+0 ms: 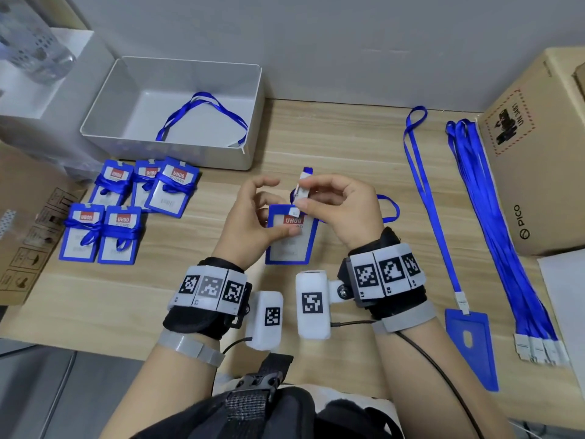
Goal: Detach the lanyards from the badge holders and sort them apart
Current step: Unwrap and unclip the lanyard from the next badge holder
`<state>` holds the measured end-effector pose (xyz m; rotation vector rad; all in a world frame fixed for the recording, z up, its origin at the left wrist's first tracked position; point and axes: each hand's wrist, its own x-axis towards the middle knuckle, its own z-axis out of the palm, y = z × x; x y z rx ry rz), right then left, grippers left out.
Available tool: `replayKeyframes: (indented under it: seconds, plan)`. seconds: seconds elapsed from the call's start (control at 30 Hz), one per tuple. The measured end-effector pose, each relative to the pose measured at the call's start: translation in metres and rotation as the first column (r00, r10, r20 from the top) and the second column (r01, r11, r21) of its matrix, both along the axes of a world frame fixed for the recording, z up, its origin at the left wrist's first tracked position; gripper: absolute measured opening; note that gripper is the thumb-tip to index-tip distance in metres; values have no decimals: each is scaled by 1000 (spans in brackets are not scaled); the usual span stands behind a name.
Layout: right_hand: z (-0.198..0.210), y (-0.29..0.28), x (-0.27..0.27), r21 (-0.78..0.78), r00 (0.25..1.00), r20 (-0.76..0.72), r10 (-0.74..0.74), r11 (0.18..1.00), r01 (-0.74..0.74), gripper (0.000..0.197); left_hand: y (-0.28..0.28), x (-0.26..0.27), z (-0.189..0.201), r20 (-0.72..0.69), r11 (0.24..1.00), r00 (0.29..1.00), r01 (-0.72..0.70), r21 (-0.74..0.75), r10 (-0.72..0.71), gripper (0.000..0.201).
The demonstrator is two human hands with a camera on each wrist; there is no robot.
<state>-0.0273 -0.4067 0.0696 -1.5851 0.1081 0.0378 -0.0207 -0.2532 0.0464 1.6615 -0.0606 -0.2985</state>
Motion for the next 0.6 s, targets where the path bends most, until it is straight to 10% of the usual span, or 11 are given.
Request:
replayKeyframes:
  seconds: [0.6]
  plan:
    - [0,-4,2,63,979,-8,-202,977,202,21,-4,16,13,29,993,996,84,79,-86,55]
